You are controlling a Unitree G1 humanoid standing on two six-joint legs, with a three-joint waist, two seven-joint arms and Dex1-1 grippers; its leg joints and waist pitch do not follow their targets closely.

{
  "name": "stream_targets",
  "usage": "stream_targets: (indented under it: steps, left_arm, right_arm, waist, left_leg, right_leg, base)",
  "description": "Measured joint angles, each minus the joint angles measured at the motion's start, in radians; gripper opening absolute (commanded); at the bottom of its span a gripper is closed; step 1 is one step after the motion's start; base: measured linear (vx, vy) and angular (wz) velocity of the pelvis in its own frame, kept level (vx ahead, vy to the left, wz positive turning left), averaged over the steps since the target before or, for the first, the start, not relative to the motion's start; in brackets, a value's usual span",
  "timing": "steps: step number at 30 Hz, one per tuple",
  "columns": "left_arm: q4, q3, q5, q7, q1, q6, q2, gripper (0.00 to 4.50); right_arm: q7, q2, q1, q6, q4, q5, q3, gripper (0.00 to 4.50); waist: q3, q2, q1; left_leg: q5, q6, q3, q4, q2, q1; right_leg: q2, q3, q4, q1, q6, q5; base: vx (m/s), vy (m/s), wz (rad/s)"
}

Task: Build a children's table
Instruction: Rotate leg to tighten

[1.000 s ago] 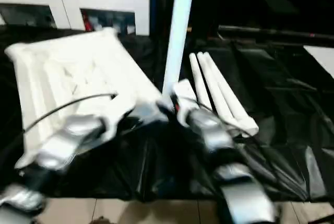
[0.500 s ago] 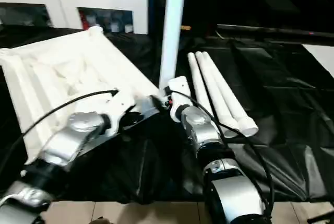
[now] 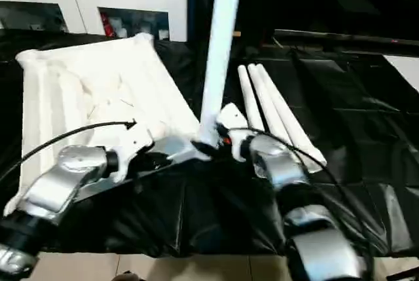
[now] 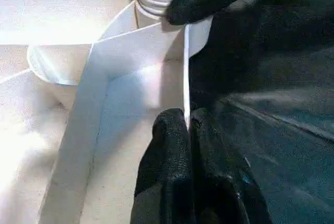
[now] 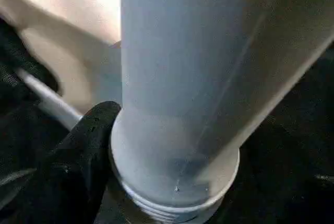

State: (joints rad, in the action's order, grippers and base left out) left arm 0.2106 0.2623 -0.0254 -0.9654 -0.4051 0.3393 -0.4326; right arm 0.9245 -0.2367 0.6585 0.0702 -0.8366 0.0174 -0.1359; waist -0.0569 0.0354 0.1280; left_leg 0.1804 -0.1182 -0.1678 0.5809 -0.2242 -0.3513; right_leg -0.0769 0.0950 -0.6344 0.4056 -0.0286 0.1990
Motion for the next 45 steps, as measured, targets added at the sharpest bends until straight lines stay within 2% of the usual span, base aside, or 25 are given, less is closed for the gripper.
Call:
stream_targets:
  steps: [2,6,9,16,22,25,28,33,34,37,40,43,45]
  left_arm:
    - [-0.008,0.000,-0.004,-0.016,0.003,-0.001,-0.008,0.00]
    - [-0.011,0.000,-0.017,-0.036,0.005,-0.001,-0.025,0.00]
    - [-0.022,0.000,-0.020,-0.047,0.010,0.000,-0.033,0.00]
    - [-0.036,0.000,-0.023,-0.069,0.018,0.001,-0.046,0.00]
    - [-0.037,0.002,-0.020,-0.055,0.019,0.004,-0.034,0.00]
    - [-0.001,0.003,0.013,0.024,-0.001,0.015,0.019,0.00]
    - [0.065,0.013,0.062,0.155,-0.063,0.059,0.119,0.00]
    - [0.119,0.008,0.082,0.320,-0.115,0.143,0.236,0.00]
    - [0.119,0.007,0.088,0.351,-0.120,0.160,0.259,0.00]
    - [0.121,-0.003,0.098,0.403,-0.122,0.174,0.281,0.00]
    - [0.140,-0.027,0.104,0.449,-0.132,0.177,0.291,0.00]
    - [0.142,-0.026,0.108,0.450,-0.131,0.161,0.291,0.00]
    - [0.150,-0.026,0.109,0.458,-0.131,0.149,0.295,0.44]
  right_arm:
    - [0.027,-0.012,0.000,-0.002,0.010,0.005,-0.011,3.86]
    - [0.057,-0.013,0.000,-0.002,0.011,0.011,-0.018,3.43]
    - [0.084,-0.013,-0.005,-0.004,0.023,0.013,-0.019,3.32]
    - [0.127,-0.018,-0.028,-0.020,0.049,0.031,-0.023,2.76]
    - [0.108,-0.011,-0.031,-0.023,0.048,0.032,-0.020,2.71]
    - [-0.022,0.029,-0.029,-0.024,0.007,0.028,0.013,2.70]
    - [-0.247,0.097,0.006,-0.028,-0.070,0.023,0.071,2.70]
    - [-0.520,0.168,0.065,-0.050,-0.155,0.022,0.133,2.70]
    - [-0.570,0.183,0.079,-0.052,-0.172,0.025,0.149,3.26]
    - [-0.598,0.205,0.089,-0.055,-0.185,0.051,0.171,3.46]
    - [-0.598,0.231,0.089,-0.037,-0.196,0.058,0.179,3.76]
    - [-0.614,0.234,0.089,-0.024,-0.197,0.050,0.176,3.76]
    - [-0.636,0.226,0.088,-0.018,-0.197,0.038,0.172,3.81]
  waist:
    - [0.000,0.001,0.001]
    - [0.000,0.001,0.001]
    - [-0.001,0.001,0.001]
    - [-0.001,0.001,0.013]
    - [-0.001,0.002,0.012]
    - [0.000,0.002,0.011]
    - [0.000,0.001,0.010]
    - [0.000,0.000,0.012]
    - [0.000,0.000,0.012]
    - [0.001,0.000,0.009]
    - [0.001,0.000,-0.010]
    - [0.001,0.000,-0.011]
    - [0.001,-0.001,-0.011]
  left_leg:
    - [-0.001,0.002,0.000,0.000,0.000,0.001]
    - [-0.001,0.003,0.000,0.000,0.000,0.000]
    - [-0.001,0.003,0.000,0.000,0.000,0.000]
    - [-0.001,0.003,0.000,0.000,0.000,0.001]
    - [-0.001,0.003,0.000,0.000,0.000,0.000]
    - [-0.002,0.003,0.000,0.001,0.000,0.001]
    - [-0.002,0.003,-0.001,0.001,0.000,0.002]
    - [-0.002,0.003,-0.001,0.001,0.000,0.001]
    - [-0.002,0.003,-0.001,0.001,0.000,0.001]
    - [-0.001,0.003,-0.001,0.000,0.000,-0.001]
    - [-0.001,0.004,-0.002,-0.001,0.000,-0.002]
    - [-0.001,0.004,-0.001,-0.001,0.000,-0.003]
    - [-0.001,0.004,-0.001,-0.001,0.001,-0.003]
  right_leg:
    - [0.000,0.000,0.000,0.000,0.000,0.000]
    - [0.000,0.000,0.000,0.000,0.000,0.000]
    - [0.000,0.000,0.000,0.000,0.000,0.000]
    - [0.000,0.000,0.001,0.000,0.000,0.000]
    - [0.000,0.000,0.001,0.000,0.000,0.000]
    - [0.000,0.000,0.001,-0.001,-0.001,-0.001]
    - [0.000,0.000,0.001,-0.001,-0.001,-0.003]
    - [0.000,0.000,0.001,-0.001,-0.001,-0.003]
    - [0.000,0.000,0.001,-0.001,-0.001,-0.003]
    - [0.000,0.000,0.003,-0.001,0.000,-0.003]
    - [0.000,0.000,0.003,0.000,0.000,-0.002]
    - [0.000,0.000,0.003,0.000,0.000,-0.002]
    - [0.000,0.000,0.003,0.000,0.000,-0.002]
  base:
    - [0.000,0.000,0.00]
    - [0.000,0.000,0.00]
    - [0.000,0.000,0.00]
    - [0.000,0.000,0.00]
    - [0.000,0.000,0.00]
    - [0.000,0.000,0.00]
    - [0.000,0.000,0.00]
    - [0.000,0.000,0.00]
    - [0.000,0.000,0.00]
    - [0.000,0.000,0.00]
    - [0.000,0.000,0.00]
    - [0.000,0.000,0.00]
    - [0.000,0.000,0.00]
